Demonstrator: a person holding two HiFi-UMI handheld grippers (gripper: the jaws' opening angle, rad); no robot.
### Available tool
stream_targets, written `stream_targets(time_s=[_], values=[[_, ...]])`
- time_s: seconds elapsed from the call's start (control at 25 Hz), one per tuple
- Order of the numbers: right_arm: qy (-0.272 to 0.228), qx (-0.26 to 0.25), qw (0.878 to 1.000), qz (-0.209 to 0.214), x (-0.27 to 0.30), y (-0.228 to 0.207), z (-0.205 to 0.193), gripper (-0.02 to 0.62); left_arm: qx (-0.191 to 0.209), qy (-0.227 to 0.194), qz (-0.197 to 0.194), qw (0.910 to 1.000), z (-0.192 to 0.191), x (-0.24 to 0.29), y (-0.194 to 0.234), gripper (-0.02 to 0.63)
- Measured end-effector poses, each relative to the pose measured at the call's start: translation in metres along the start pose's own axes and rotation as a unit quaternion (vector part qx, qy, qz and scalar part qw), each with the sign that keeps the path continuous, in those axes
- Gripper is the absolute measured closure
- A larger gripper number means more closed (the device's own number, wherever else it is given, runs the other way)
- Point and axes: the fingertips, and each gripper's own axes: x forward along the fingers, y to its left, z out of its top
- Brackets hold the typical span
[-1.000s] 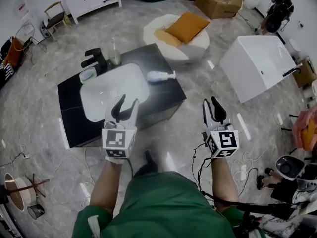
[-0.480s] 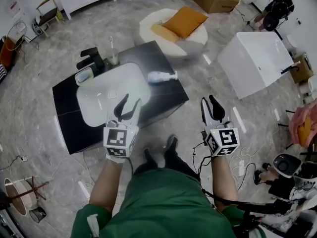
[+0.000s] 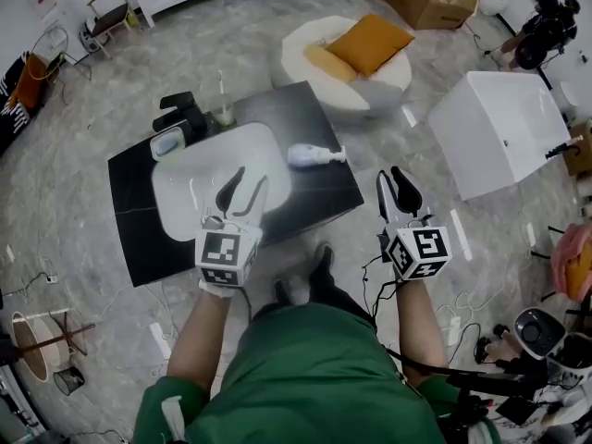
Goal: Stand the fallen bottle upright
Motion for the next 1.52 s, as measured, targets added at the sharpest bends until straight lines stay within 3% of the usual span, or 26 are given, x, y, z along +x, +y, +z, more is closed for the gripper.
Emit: stream_targets(time_s=[0.32,0.48,0.84,1.08,1.52], values=[[0.021,0.036,0.998,0.052,0.066,-0.046,-0.017,0.502,0.0,0.036,0.027,0.999,-0.007,0.07,0.002,0.437],[0.036,0.044,0.996,0.075,0.094,-0.071,-0.026,0.502,-0.019,0.051,0.038,0.9978,-0.009,0.097,0.001,0.437],[0.083,0.057,0.988,0.12,0.14,-0.097,-0.064,0.502,-0.036,0.092,0.079,0.9919,-0.028,0.124,0.001,0.437],[0.111,0.074,0.984,0.118,0.164,-0.102,-0.096,0.502,-0.048,0.123,0.086,0.9875,-0.054,0.127,0.013,0.437],[0.179,0.09,0.975,0.099,0.192,-0.09,-0.167,0.502,-0.08,0.163,0.049,0.9821,-0.111,0.144,0.036,0.437]])
